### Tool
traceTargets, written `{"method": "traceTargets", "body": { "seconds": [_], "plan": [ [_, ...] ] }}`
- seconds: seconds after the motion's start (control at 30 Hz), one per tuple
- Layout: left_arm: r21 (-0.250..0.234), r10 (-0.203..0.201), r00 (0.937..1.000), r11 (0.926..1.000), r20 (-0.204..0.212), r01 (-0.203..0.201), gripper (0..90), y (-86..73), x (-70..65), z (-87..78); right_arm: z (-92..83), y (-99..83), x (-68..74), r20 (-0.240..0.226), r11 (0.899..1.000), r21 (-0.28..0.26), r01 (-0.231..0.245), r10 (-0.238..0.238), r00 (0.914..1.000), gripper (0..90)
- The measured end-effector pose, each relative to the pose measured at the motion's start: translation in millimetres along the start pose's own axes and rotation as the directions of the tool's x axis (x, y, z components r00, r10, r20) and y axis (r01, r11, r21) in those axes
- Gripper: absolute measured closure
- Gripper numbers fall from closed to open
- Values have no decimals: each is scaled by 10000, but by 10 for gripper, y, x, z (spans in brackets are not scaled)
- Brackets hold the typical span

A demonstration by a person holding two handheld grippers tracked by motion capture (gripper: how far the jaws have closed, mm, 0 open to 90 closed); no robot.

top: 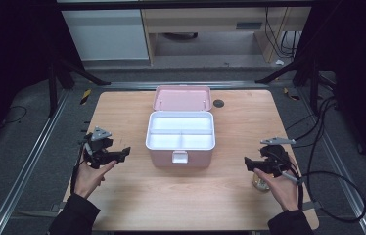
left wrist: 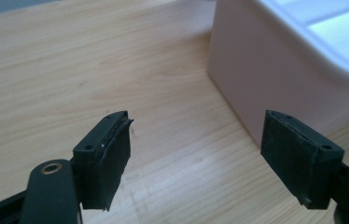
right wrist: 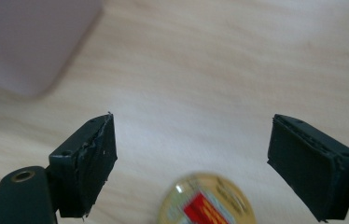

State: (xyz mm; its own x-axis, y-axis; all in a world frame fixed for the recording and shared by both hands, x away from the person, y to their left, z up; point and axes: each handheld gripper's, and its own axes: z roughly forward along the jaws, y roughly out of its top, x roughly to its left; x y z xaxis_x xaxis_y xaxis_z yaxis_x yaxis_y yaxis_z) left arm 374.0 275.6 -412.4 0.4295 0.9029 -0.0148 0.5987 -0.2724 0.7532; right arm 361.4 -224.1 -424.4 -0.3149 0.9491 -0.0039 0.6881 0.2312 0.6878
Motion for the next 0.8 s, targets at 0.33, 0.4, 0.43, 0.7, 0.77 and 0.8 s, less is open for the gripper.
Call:
{"method": "traceTargets", "body": {
  "seconds": [0.33, 0.4, 0.43, 0.7, 0.77, 0.8],
  "plan": [
    [-587, 345, 9988, 9978, 355, -324, 251, 360, -160, 29, -20, 593, 337, -804, 9784, -2008, 497, -670, 9945, 243],
    [-626, 388, 9985, 9974, 382, -363, 252, 390, -173, 44, -12, 637, 367, -878, 9758, -2126, 520, -721, 9935, 249],
    [-646, 419, 9984, 9971, 385, -393, 255, 411, -185, 58, 7, 688, 403, -1008, 9717, -2296, 551, -801, 9917, 258],
    [-419, 718, 9931, 9968, 925, -681, 305, 543, -352, 287, 321, 843, 599, -1700, 9666, -2420, 839, -1274, 9772, 373],
    [-311, 869, 9920, 9960, 921, -843, 315, 553, -383, 324, 358, 841, 608, -1765, 9690, -2312, 867, -1294, 9757, 389],
    [-159, 1039, 9904, 9946, 907, -1029, 343, 562, -422, 371, 425, 830, 622, -1819, 9721, -2114, 1013, -1410, 9732, 443]
  ]
}}
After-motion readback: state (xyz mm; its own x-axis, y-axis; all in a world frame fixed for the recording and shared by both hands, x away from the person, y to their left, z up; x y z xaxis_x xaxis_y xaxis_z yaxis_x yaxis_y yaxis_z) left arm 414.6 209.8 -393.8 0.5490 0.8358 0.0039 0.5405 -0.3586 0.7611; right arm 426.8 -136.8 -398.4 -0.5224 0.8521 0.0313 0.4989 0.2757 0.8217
